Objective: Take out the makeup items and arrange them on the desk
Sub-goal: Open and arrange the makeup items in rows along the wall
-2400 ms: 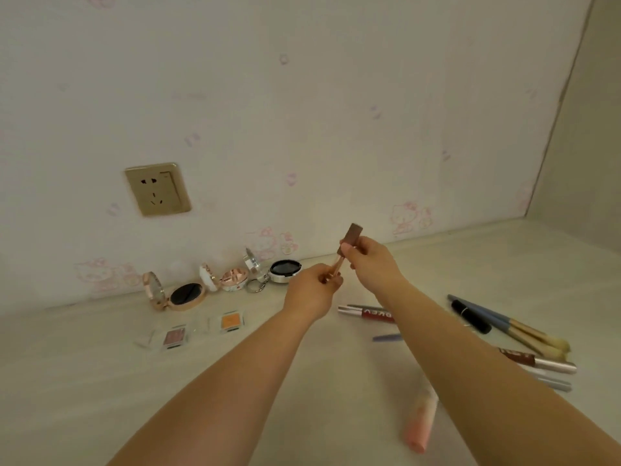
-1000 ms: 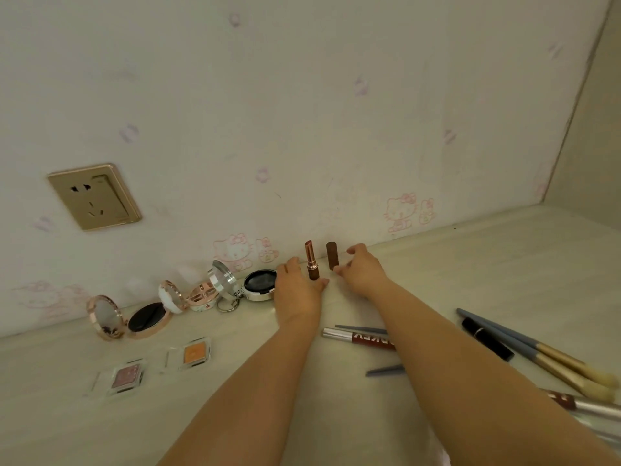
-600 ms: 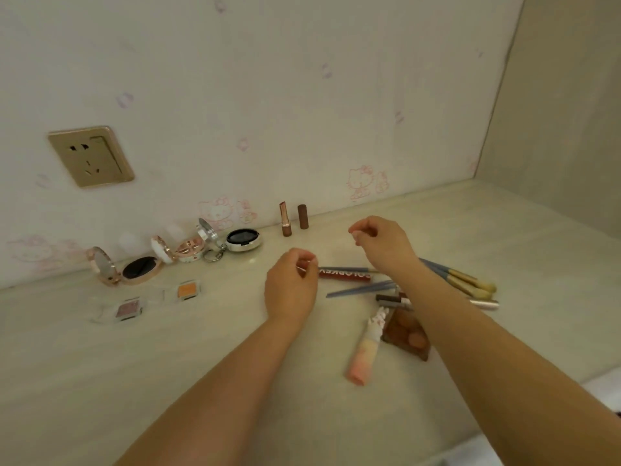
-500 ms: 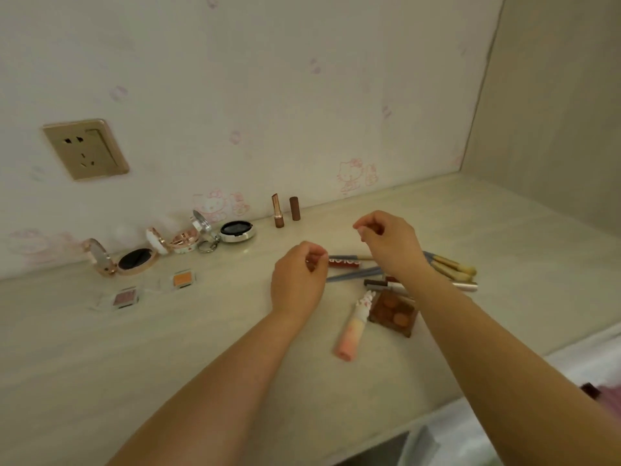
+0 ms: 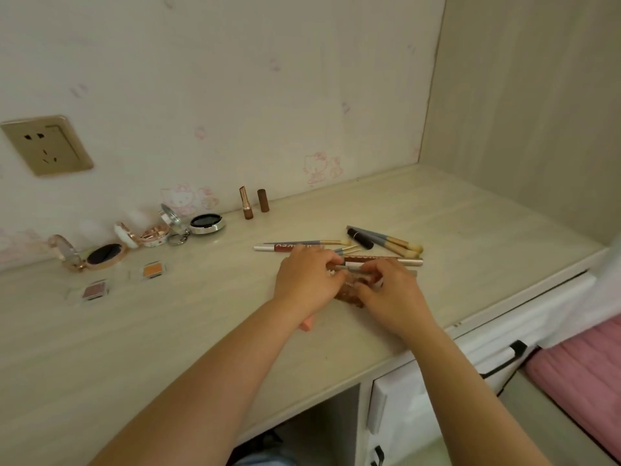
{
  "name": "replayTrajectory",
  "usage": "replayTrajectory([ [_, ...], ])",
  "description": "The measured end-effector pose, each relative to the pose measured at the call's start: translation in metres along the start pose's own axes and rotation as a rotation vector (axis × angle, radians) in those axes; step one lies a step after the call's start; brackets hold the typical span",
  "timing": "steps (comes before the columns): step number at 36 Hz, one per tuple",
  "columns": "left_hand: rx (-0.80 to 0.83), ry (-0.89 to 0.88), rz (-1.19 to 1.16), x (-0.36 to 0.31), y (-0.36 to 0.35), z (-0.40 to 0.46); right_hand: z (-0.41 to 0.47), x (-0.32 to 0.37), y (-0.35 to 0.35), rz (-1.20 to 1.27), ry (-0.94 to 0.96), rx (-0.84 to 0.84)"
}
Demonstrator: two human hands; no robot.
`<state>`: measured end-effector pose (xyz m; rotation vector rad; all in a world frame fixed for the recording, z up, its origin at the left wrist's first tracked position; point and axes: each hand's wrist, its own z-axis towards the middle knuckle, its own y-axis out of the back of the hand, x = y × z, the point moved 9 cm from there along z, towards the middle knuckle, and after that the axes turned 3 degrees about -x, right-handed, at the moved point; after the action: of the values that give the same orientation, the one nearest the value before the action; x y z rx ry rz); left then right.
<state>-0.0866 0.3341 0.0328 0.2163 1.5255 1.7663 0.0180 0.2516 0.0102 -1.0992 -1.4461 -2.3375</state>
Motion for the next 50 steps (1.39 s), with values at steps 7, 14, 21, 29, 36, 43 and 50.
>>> replayTrajectory([
  [7, 0.078, 0.018, 0.188, -0.002, -0.012, -0.002, -0.003, -0.003, -0.009, -0.096, 0.008, 0.099],
  [14, 0.060, 0.015, 0.187, -0.005, -0.013, -0.003, -0.005, -0.005, -0.008, -0.123, -0.051, 0.091],
  [21, 0.052, 0.018, 0.006, -0.013, 0.000, -0.009, -0.015, 0.014, 0.012, 0.060, 0.017, -0.126],
  [29, 0.026, 0.220, -0.560, 0.010, 0.034, -0.021, -0.019, 0.079, 0.008, 0.132, 0.262, -0.155],
  [36, -0.162, 0.347, -0.779, 0.093, 0.072, -0.048, -0.023, 0.128, -0.026, 0.449, 0.288, -0.021],
  [43, -0.304, 0.416, -0.723, 0.166, 0.094, -0.100, -0.024, 0.163, -0.110, 0.787, -0.117, 0.190],
  [50, -0.417, 0.439, -0.608, 0.214, 0.119, -0.138, -0.047, 0.212, -0.176, 0.824, -0.101, 0.345],
])
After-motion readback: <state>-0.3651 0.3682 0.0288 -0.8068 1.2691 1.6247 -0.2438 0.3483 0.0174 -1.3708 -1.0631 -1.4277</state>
